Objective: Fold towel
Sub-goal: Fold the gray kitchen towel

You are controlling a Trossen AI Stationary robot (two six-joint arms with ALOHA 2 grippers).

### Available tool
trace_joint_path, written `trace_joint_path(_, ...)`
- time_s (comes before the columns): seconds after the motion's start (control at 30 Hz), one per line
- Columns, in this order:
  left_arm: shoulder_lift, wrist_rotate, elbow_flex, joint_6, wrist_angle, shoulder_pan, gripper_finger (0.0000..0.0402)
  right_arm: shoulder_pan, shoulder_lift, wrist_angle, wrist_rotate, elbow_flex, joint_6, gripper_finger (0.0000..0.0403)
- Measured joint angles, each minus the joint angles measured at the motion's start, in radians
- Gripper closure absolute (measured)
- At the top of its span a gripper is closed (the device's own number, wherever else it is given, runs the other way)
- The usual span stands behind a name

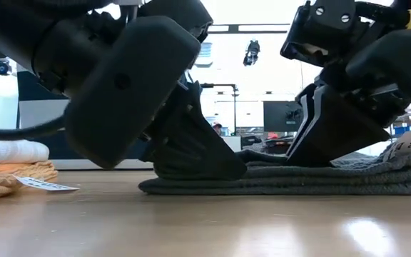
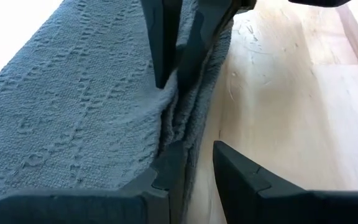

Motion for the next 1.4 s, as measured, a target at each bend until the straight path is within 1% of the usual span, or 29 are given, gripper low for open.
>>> trace_joint_path(0.1,0.011,0.0,0.0,0.0,0.006,0.003,0.0325,-0.006,0.0,0.01,-0.014,0.0,0.001,0.0381)
trace_joint_path(0.17,0.022,0.01,0.0,-0.006,0.008,0.005,0.0325,-0.006,0.0,0.012,-0.015,0.005,-0.009,0.0395)
trace_joint_path(0.37,0.038,0.027,0.002,-0.022,0.019,0.011,0.0326,0.008,0.0,0.015,-0.024,0.049,-0.022,0.0393)
trace_joint_path(0.47,0.037,0.027,0.002,-0.022,0.018,0.011,0.0326,0.012,-0.001,0.016,-0.071,0.06,-0.023,0.0399)
trace_joint_path(0.57,0.037,0.027,0.002,-0.023,0.017,0.012,0.0326,0.012,0.003,0.005,-0.11,0.056,0.005,0.0398)
trace_joint_path(0.73,0.037,0.027,0.002,-0.026,0.016,0.012,0.0326,0.01,0.03,-0.009,-0.119,0.051,0.052,0.0398)
trace_joint_path(0.87,0.037,0.026,0.002,-0.026,0.016,0.012,0.0326,0.007,0.056,0.008,-0.11,0.055,0.065,0.0383)
trace_joint_path(1.17,0.024,0.026,0.0,-0.006,0.0,0.009,0.0326,0.002,0.075,0.015,-0.111,0.069,0.071,0.0322)
trace_joint_path(1.3,-0.03,0.027,0.035,0.002,-0.177,-0.005,0.0326,0.0,0.076,0.018,-0.109,0.063,0.072,0.0301)
trace_joint_path(1.4,-0.078,0.029,0.098,0.0,-0.332,-0.021,0.0326,0.001,0.076,0.019,-0.109,0.058,0.071,0.0289)
